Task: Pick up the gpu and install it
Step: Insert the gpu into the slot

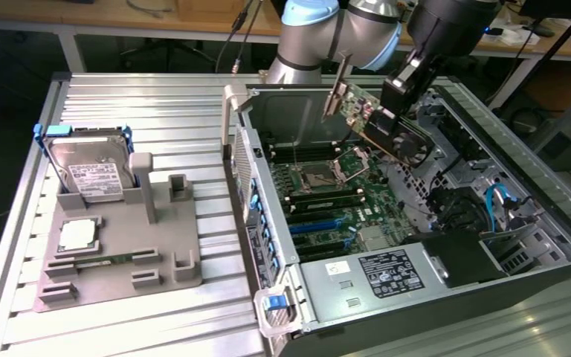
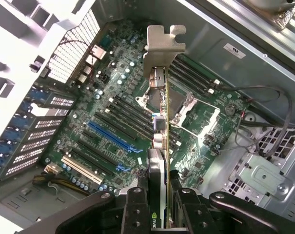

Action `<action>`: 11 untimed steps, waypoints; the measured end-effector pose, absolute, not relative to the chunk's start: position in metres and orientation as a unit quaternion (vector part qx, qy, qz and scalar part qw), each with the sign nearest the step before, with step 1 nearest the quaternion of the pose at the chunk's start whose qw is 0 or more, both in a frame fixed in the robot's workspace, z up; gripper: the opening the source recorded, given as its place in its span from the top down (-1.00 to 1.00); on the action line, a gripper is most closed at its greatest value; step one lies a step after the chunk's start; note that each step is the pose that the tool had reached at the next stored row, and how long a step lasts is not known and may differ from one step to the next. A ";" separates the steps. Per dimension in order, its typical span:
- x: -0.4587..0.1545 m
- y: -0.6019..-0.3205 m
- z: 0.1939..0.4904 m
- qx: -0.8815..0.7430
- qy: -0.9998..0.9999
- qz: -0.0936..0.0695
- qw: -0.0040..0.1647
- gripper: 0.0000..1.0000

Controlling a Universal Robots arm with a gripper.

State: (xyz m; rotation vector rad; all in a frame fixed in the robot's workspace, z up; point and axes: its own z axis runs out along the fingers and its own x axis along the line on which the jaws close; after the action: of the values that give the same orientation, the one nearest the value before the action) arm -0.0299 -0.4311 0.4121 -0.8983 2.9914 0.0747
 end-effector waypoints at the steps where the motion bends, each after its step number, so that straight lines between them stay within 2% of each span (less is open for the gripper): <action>1: -0.030 -0.431 0.412 -0.289 0.957 0.024 0.009 0.47; 11: -0.030 -0.431 0.412 -0.312 0.950 0.024 0.008 0.47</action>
State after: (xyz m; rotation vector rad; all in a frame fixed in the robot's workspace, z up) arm -0.0299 -0.4311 0.4121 -0.9766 2.9680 0.0756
